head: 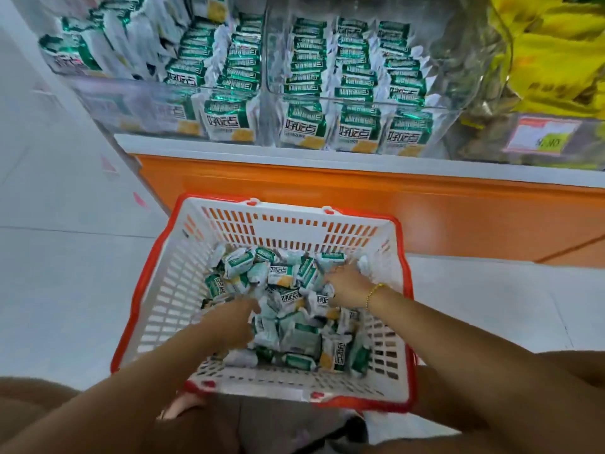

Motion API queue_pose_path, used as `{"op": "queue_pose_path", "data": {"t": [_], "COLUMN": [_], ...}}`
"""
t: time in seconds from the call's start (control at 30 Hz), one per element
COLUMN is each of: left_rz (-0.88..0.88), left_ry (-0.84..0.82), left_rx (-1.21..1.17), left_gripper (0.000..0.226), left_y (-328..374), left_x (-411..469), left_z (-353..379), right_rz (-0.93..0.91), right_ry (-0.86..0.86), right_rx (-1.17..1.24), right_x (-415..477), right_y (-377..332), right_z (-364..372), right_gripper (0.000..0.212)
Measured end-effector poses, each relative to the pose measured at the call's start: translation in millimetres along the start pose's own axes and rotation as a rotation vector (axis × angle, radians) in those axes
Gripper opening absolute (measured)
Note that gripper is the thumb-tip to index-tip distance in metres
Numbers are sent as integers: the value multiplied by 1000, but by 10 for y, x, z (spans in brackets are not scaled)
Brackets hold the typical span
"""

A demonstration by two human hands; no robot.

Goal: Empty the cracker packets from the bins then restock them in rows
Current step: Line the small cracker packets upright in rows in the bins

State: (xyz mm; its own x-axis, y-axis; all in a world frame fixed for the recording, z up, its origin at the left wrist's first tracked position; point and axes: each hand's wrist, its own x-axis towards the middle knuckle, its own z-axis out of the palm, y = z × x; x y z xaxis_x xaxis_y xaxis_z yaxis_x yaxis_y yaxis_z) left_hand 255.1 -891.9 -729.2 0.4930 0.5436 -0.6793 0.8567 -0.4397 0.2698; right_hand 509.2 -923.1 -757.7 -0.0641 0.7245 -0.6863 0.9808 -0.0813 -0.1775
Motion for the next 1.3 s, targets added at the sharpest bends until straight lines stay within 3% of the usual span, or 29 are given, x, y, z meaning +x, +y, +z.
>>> {"op": "queue_pose_path", "data": {"t": [0.17,0.27,0.33,0.4,0.53,0.73,0.77,0.87,1.03,1.2,1.3], "left_rz": [60,130,126,103,101,11,-15,-58,-104,-129,-68], "left_ry": [-40,-25,-6,11,1,32,29,26,80,263,321], "left_rx": [82,243,215,149,-9,-331,-423,-767,-1234,-1480,-1467], "left_gripper": [59,57,58,59,58,26,18,28,12,7,28], "left_y": [84,105,81,56,-76,-106,-91,-79,31,158,113], "left_x": [171,263,366,477,569,551,536,470,141,-231,-421], "left_z": [433,537,559,544,525,419,370,141,-296,-620,-817], "right_rz": [-60,-42,-35,-16,-9,-12,-4,-16,-33,-56,-186], "right_ry": [-9,-34,-24,-30,-55,-96,-93,-36,101,123,219], "right_rx": [-46,-36,-52,-70,-220,-340,-351,-340,-131,443,604], "right_x": [179,225,282,339,460,501,494,447,369,182,-30], "right_y": [66,44,42,54,47,60,72,82,31,-85,-157], "right_z": [374,412,426,451,455,423,434,431,251,-315,-782], "right_gripper": [44,55,64,65,47,45,46,45,32,75,63]}}
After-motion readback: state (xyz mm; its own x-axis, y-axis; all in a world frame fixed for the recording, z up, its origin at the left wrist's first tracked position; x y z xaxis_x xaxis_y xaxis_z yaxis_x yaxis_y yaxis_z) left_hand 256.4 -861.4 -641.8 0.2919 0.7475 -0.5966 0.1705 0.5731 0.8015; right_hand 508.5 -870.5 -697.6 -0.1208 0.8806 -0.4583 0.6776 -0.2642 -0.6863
